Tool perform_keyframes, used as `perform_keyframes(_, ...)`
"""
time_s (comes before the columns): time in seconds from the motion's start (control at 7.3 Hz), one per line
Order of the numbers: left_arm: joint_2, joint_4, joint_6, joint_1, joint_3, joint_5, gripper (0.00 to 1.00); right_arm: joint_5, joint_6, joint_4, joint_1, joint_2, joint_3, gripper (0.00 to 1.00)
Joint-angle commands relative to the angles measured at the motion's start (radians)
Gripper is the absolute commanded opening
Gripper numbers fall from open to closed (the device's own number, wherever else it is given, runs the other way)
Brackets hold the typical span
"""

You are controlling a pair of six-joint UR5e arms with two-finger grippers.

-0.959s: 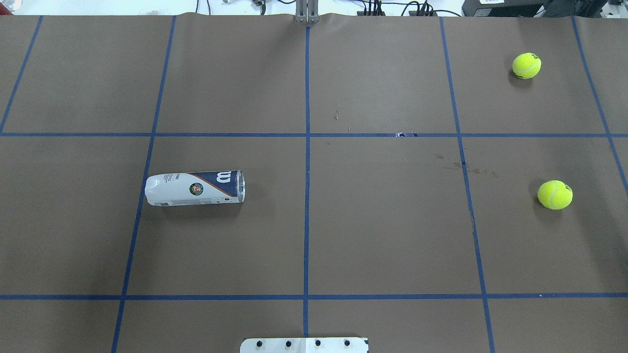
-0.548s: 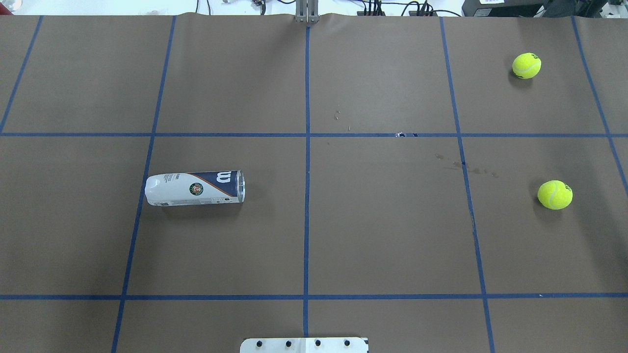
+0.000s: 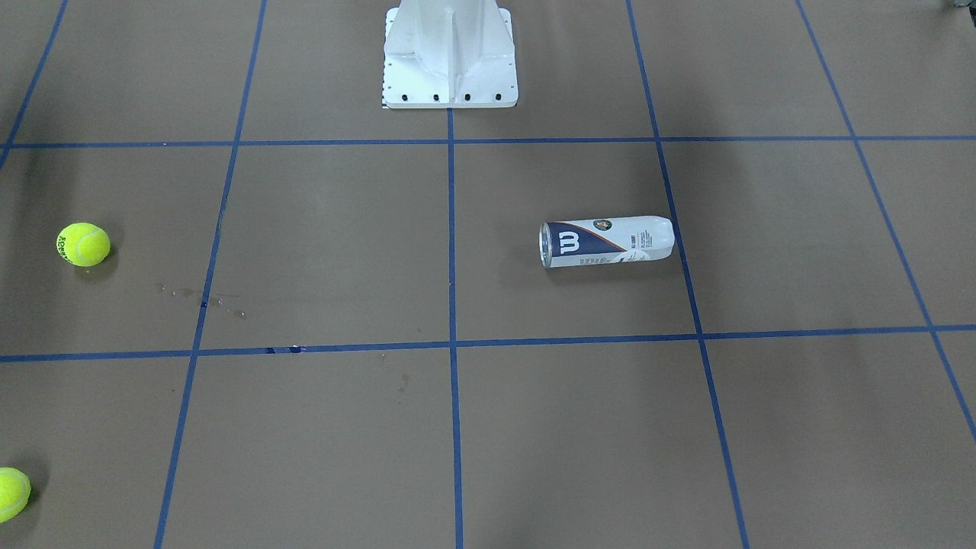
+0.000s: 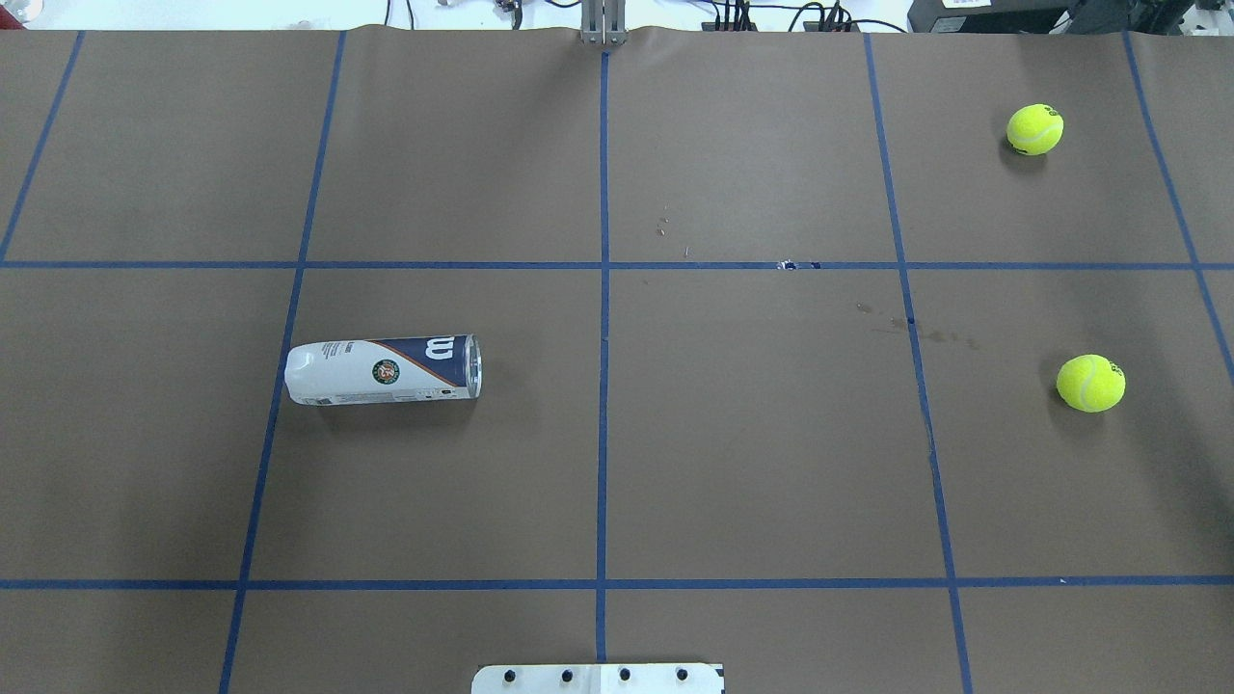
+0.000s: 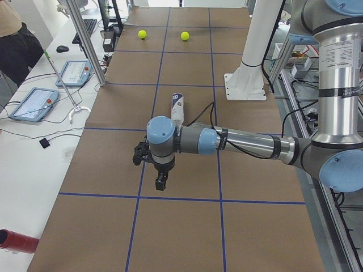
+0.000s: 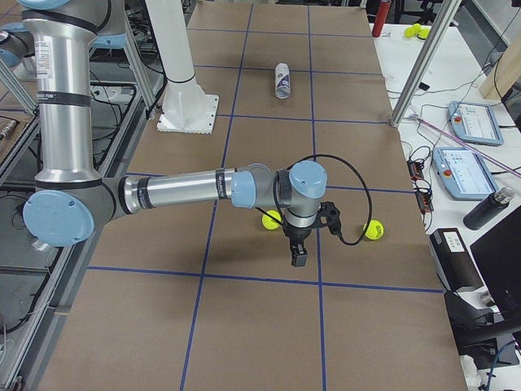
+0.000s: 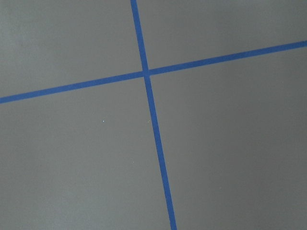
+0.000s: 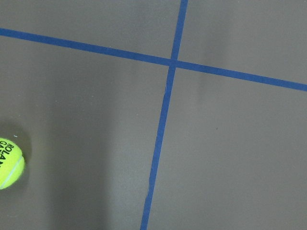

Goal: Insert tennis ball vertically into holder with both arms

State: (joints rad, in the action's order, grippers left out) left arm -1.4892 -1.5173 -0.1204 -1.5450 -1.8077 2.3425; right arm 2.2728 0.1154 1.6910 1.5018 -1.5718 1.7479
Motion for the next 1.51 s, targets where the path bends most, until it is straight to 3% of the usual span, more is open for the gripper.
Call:
perform_keyframes(0.0, -0.011, -0.102, 0.002, 0.0, 0.011, 0.001, 1.0, 0.004, 0.003, -0.007, 0.0, 0.041, 0.034, 0.99)
perform_keyframes(0.27, -0.029, -0.182, 0.005, 0.002, 0.011, 0.0, 1.0, 0.01, 0.004, -0.13, 0.0, 0.027, 0.024, 0.99)
perform_keyframes(0.55, -0.051, -0.23, 0.002, 0.002, -0.013, 0.009, 1.0, 0.011, -0.003, -0.136, 0.0, 0.033, 0.031, 0.99)
perform_keyframes(0.82, -0.049, -0.43, 0.046, 0.017, 0.01, 0.008, 1.0, 0.008, -0.003, -0.143, 0.0, 0.036, 0.035, 0.99)
perform_keyframes(1.37, -0.216, -0.432, 0.308, 0.251, -0.059, -0.003, 1.0, 0.01, -0.005, -0.146, 0.0, 0.035, 0.032, 0.99)
